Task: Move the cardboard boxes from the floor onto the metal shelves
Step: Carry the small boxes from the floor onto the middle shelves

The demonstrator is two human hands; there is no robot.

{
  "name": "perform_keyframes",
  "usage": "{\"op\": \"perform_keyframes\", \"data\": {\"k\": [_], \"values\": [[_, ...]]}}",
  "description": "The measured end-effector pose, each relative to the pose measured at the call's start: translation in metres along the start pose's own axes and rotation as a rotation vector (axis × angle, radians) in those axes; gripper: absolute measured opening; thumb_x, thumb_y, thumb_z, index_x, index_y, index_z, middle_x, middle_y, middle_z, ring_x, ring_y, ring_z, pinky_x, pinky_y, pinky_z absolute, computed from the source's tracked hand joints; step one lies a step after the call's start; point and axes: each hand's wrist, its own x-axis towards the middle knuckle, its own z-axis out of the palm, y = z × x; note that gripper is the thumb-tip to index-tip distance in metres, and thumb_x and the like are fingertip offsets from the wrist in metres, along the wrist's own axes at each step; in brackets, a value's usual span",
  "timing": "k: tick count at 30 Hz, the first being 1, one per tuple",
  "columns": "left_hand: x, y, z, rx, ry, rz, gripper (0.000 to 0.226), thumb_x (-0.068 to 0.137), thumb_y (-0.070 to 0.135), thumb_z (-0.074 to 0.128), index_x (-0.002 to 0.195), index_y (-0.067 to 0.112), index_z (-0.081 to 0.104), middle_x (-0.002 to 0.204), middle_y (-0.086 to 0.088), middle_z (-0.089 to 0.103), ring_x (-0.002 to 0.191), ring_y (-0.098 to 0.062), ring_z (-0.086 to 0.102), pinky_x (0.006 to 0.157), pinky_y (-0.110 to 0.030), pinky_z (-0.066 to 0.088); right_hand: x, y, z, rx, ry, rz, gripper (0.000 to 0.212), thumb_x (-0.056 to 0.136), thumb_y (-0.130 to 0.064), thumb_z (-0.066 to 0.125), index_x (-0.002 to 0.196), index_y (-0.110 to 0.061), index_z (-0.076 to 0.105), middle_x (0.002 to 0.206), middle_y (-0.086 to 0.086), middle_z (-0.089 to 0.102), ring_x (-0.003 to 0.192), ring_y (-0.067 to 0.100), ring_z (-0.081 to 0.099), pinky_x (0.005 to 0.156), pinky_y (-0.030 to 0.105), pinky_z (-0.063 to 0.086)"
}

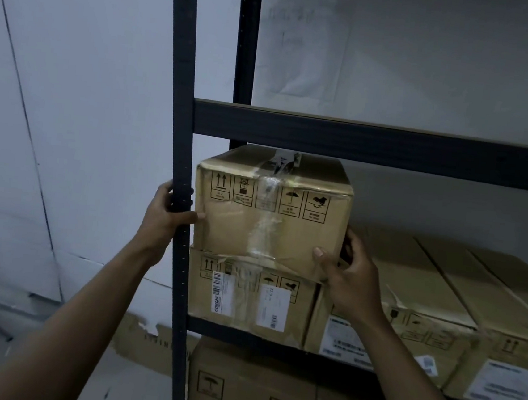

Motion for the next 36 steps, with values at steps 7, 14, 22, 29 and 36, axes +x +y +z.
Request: {"op": "perform_keyframes", "data": {"k": [7,14,22,29,36], "values": [[0.008,-0.002,0.001,0.01,0.023,-0.036,0.06,0.082,0.003,0.075,0.133,0.019,0.049,0.12,-0.003,0.066,0.108,-0.024,0.066,0.074,-0.031,0.058,0.0,-0.007,0.017,-0.046,0.008,-0.002,0.054,0.093,-0.036,0.069,0.141,-0.041,0.043,0.099,-0.045,0.061,0.094,-0.027,0.055,0.069,0.0,0.047],[-0.021,-0.004,0.012,0.133,0.182,-0.025,0.06,0.085,0.012,0.076,0.137,0.023,0.048,0.127,0.003,0.061,0.119,-0.022,0.059,0.096,-0.048,0.055,-0.011,-0.015,0.016,-0.135,0.037,0.009,0.047,0.096,-0.03,0.066,0.141,-0.028,0.052,0.109,-0.022,0.063,0.1,-0.005,0.062,0.074,0.003,0.044],[-0.12,-0.007,0.019,0.127,0.194,-0.004,0.037,0.087,0.017,0.075,0.115,0.035,0.06,0.124,0.011,0.057,0.107,-0.002,0.059,0.071,-0.015,0.052,-0.095,-0.034,0.004,-0.123,0.116,0.091,0.045,0.092,-0.027,0.073,0.134,-0.025,0.057,0.117,-0.01,0.064,0.104,-0.001,0.059,0.08,0.006,0.043],[-0.191,0.006,0.022,0.006,-0.255,-0.12,0.02,0.088,0.013,0.072,0.101,0.028,0.073,0.104,0.002,0.074,0.1,-0.013,0.07,0.085,-0.029,0.057,-0.18,-0.062,-0.016,-0.114,0.032,0.202,0.019,0.09,-0.029,0.071,0.109,-0.032,0.07,0.094,-0.006,0.072,0.091,0.011,0.068,0.08,0.029,0.059],[-0.268,0.019,0.037,-0.073,-0.518,-0.216,0.017,0.09,0.011,0.069,0.099,0.024,0.074,0.099,-0.003,0.076,0.092,-0.022,0.072,0.079,-0.029,0.058,-0.283,-0.092,-0.051,-0.111,0.13,0.307,0.015,0.086,-0.036,0.074,0.101,-0.04,0.072,0.09,-0.008,0.074,0.085,0.008,0.071,0.072,0.025,0.058]]}}
